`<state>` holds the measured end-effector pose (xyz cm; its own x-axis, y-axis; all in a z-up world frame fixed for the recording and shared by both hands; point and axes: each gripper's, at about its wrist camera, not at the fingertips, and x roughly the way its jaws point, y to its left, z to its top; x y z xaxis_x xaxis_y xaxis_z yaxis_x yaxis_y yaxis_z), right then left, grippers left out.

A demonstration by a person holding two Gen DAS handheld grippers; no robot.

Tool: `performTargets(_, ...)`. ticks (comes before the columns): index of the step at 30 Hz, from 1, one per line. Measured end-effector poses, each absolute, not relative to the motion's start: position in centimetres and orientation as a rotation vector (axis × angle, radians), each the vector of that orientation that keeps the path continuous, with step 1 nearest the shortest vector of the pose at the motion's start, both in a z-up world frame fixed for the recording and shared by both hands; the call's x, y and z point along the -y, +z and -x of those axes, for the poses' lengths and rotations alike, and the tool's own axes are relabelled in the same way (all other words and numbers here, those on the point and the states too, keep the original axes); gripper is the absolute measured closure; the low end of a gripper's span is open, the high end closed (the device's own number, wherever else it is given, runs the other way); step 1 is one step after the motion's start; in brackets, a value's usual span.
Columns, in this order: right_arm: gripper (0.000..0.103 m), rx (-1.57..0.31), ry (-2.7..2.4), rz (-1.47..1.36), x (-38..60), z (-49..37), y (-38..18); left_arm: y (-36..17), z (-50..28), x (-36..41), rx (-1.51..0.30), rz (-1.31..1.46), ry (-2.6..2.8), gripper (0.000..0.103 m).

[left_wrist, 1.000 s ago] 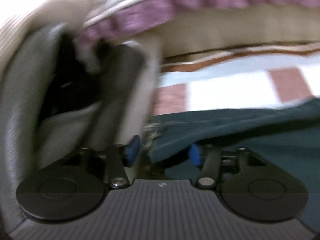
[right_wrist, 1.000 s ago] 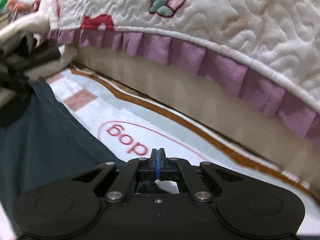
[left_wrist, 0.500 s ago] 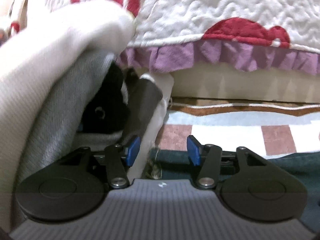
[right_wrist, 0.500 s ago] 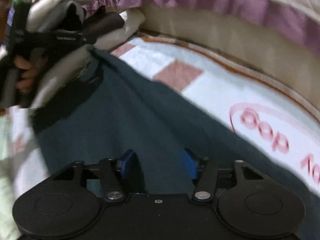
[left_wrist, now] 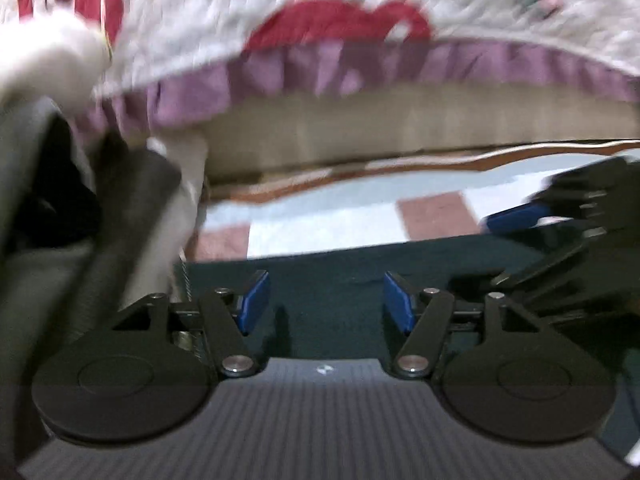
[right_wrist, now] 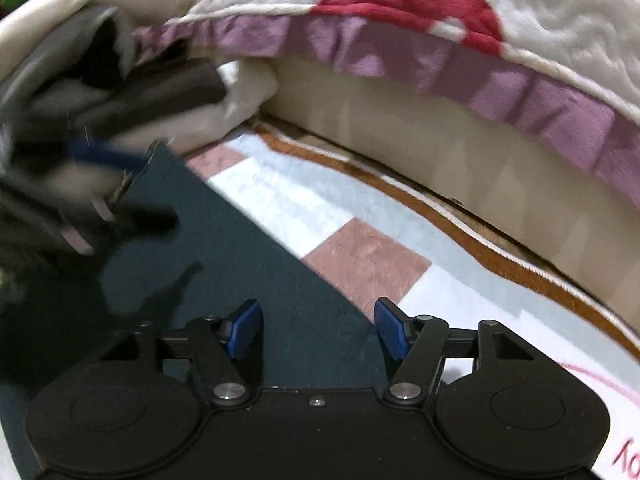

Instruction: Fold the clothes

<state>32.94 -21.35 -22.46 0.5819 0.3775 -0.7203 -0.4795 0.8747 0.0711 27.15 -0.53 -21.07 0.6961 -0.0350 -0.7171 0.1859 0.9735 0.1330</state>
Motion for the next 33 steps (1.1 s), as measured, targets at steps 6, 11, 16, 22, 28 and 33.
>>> performTargets(6,0.038,-0.804,0.441,-0.278,30.1,-27.5,-18.6,-23.0,-29.6,-0.6,-0.866,-0.158,0.13,0.016)
performTargets(11,0.038,-0.735,0.406,-0.329,41.2,-14.2,-18.0,-20.8,-25.9,0.3,-0.834,-0.169,0.057,0.027)
performTargets(16,0.039,-0.757,0.115,-0.19,51.1,-7.8,-18.2,-18.4,-22.6,5.7,-0.786,-0.196,-0.082,0.03)
performTargets(22,0.038,-0.641,-0.177,-0.548,63.0,-4.6,-15.5,-15.8,-20.9,16.8,-0.852,-0.248,-0.313,0.032)
performTargets(28,0.042,-0.637,-0.557,-0.768,74.3,1.7,-18.2,-12.2,-17.4,29.1,-0.889,-0.522,-0.553,0.032)
performTargets(33,0.044,-0.6,-0.56,-1.168,78.9,4.7,-22.7,-9.2,-14.5,39.3,-0.906,-0.753,-0.754,0.032)
